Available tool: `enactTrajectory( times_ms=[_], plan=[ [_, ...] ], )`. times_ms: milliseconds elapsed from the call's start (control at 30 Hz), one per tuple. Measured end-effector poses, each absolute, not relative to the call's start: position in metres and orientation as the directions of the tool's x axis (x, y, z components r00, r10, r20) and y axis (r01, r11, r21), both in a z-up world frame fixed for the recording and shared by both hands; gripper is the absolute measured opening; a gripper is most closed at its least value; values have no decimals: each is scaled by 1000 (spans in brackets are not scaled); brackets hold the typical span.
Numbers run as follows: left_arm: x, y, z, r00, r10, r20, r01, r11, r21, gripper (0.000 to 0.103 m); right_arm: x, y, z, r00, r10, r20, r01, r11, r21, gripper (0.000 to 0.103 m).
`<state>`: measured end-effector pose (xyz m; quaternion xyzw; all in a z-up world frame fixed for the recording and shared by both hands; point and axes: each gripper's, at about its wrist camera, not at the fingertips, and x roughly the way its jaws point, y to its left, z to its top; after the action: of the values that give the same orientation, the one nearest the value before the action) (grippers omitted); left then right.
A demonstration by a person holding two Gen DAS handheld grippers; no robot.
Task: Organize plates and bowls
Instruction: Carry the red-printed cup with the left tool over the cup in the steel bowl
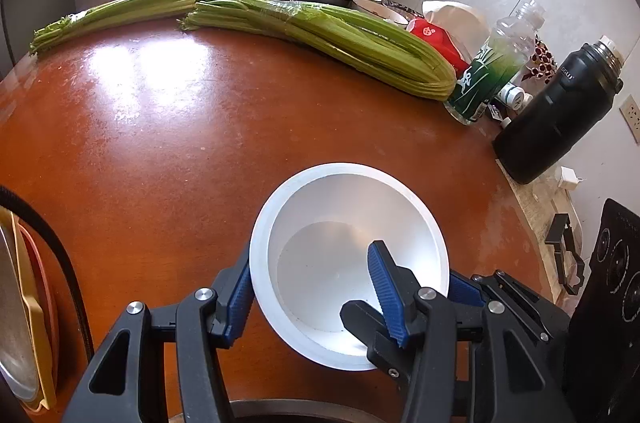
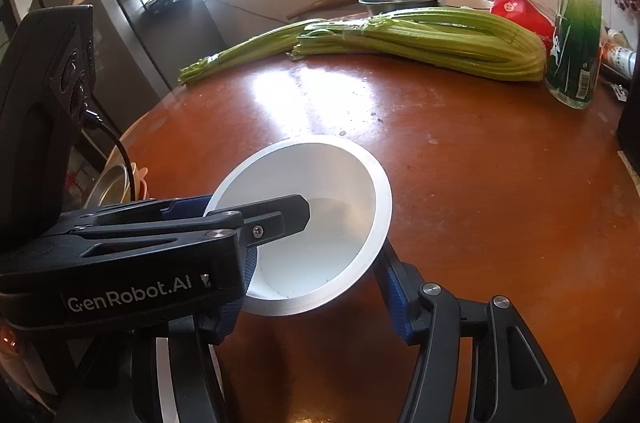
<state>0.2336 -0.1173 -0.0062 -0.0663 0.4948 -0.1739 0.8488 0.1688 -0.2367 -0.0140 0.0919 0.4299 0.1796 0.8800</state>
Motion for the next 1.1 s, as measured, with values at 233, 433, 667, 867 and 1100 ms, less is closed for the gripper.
enactTrajectory(
  times_ms=[233, 433, 667, 867, 1100],
  plan=[
    [227, -111, 3, 477, -371, -797, 232, 928, -293, 54, 164, -234, -4, 582, 396, -711, -247, 918, 309, 62],
    [215, -107, 16, 509, -372, -776, 247, 927, -282, 54, 159, -231, 4, 596, 394, -700, -258, 919, 298, 62],
    [202, -101, 29, 538, -377, -754, 251, 926, -283, 54, 146, -225, 18, 617, 390, -684, -272, 921, 279, 62],
    [186, -96, 43, 568, -373, -733, 255, 927, -274, 54, 132, -219, 31, 633, 397, -665, -290, 918, 272, 62],
    [163, -89, 58, 600, -370, -709, 262, 928, -264, 54, 114, -213, 45, 654, 400, -642, -308, 916, 257, 62]
  ],
)
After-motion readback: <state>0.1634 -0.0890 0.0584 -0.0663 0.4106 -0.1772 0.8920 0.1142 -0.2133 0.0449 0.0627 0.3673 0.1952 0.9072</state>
